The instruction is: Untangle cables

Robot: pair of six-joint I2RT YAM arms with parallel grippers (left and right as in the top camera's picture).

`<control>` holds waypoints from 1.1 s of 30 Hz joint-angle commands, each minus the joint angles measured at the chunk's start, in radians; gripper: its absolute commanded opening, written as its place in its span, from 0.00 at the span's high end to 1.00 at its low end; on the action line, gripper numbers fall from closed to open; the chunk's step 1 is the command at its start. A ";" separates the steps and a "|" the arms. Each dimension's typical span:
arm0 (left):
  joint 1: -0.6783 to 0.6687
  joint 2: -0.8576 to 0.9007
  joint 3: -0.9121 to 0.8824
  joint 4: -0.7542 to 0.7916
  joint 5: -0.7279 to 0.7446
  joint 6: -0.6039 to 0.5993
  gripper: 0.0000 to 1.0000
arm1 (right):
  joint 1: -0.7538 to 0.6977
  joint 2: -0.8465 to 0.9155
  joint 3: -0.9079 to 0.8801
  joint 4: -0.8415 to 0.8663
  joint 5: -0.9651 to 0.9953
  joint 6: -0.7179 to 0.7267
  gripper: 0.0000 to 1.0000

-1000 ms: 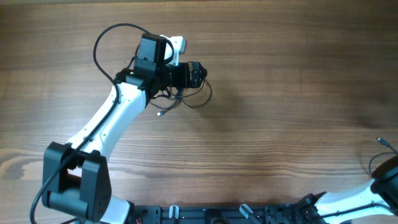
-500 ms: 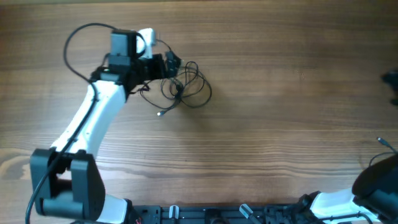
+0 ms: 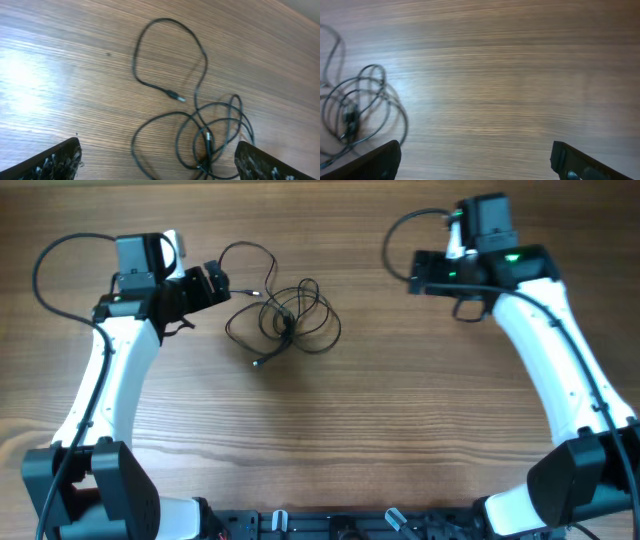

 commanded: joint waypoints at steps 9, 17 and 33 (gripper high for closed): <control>0.121 -0.010 0.003 -0.080 -0.021 -0.015 0.00 | 0.261 0.195 0.018 0.114 -0.041 0.081 0.15; 0.121 -0.010 0.003 -0.095 -0.017 0.051 0.00 | 0.371 0.336 0.018 0.216 -0.100 0.077 0.18; 0.120 -0.010 0.003 -0.110 -0.002 0.053 0.00 | 0.407 0.423 0.018 0.317 0.008 0.259 0.25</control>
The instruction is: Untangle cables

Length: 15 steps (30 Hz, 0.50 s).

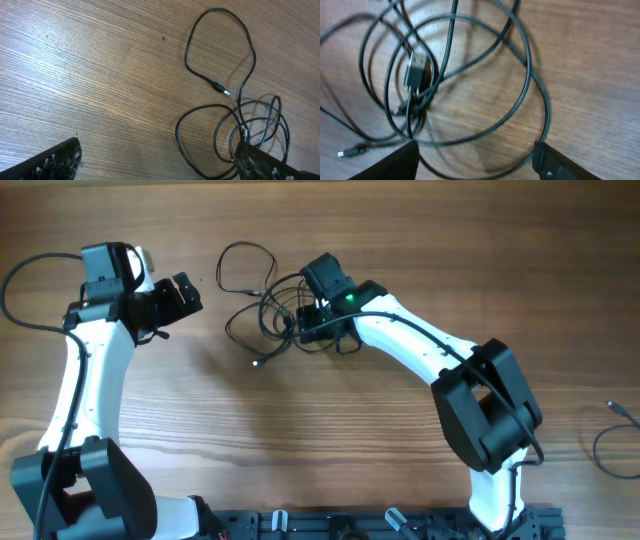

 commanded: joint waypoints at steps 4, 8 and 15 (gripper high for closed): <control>0.000 -0.010 0.003 0.002 0.056 0.020 0.00 | 0.002 0.070 0.017 0.049 0.062 0.172 0.26; 0.000 -0.010 0.003 0.000 0.063 0.020 0.00 | 0.019 0.091 0.017 0.055 0.074 0.180 0.27; 0.000 -0.010 0.003 -0.002 0.074 0.021 0.00 | 0.036 0.107 0.017 0.079 0.077 0.198 0.34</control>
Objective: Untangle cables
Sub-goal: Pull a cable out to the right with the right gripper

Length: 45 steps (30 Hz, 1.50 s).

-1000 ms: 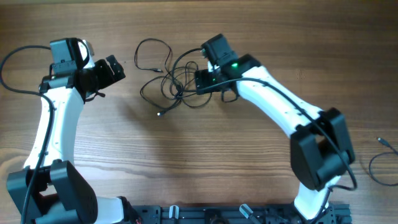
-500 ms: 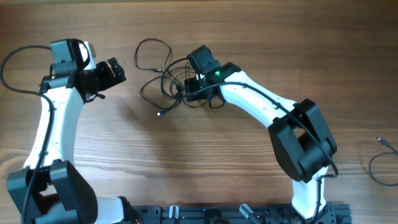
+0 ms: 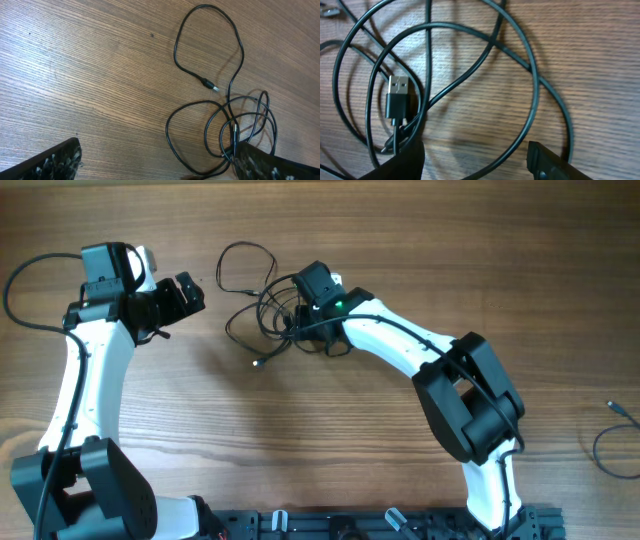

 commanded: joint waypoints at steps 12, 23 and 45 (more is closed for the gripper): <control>0.000 -0.010 0.003 -0.005 0.040 0.020 0.00 | 0.008 0.002 0.098 -0.101 0.032 -0.029 0.95; 0.000 -0.010 0.003 -0.031 0.092 0.020 0.00 | -0.089 -0.232 0.469 -0.490 0.134 -0.148 0.96; -0.083 -0.010 0.003 -0.037 0.092 0.016 0.00 | -0.571 -0.495 0.472 -0.686 0.115 -0.299 0.96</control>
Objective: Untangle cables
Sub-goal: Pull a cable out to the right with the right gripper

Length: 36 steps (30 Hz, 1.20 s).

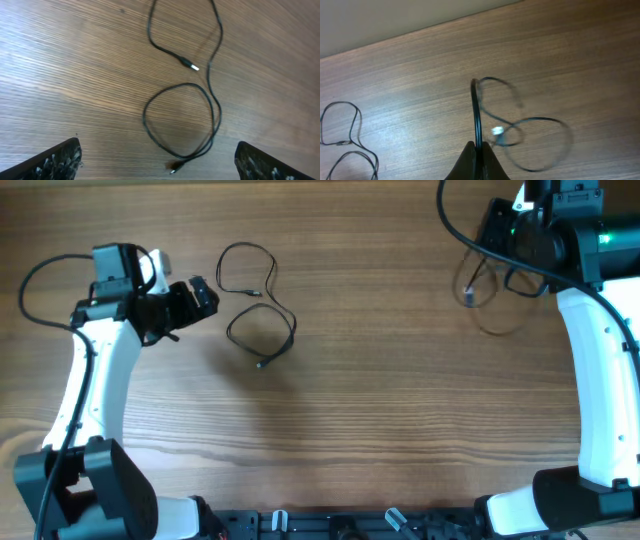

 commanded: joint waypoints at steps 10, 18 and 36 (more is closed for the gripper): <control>-0.171 -0.010 0.003 0.111 0.012 0.020 0.00 | -0.362 -0.002 0.011 0.042 0.027 -0.069 0.96; -0.246 -0.010 0.003 0.169 0.013 0.019 0.00 | -0.671 -0.002 0.011 0.114 0.015 -0.052 0.96; -0.282 -0.010 0.003 0.124 0.013 0.019 0.00 | -0.890 0.246 0.011 0.323 0.019 -0.014 0.96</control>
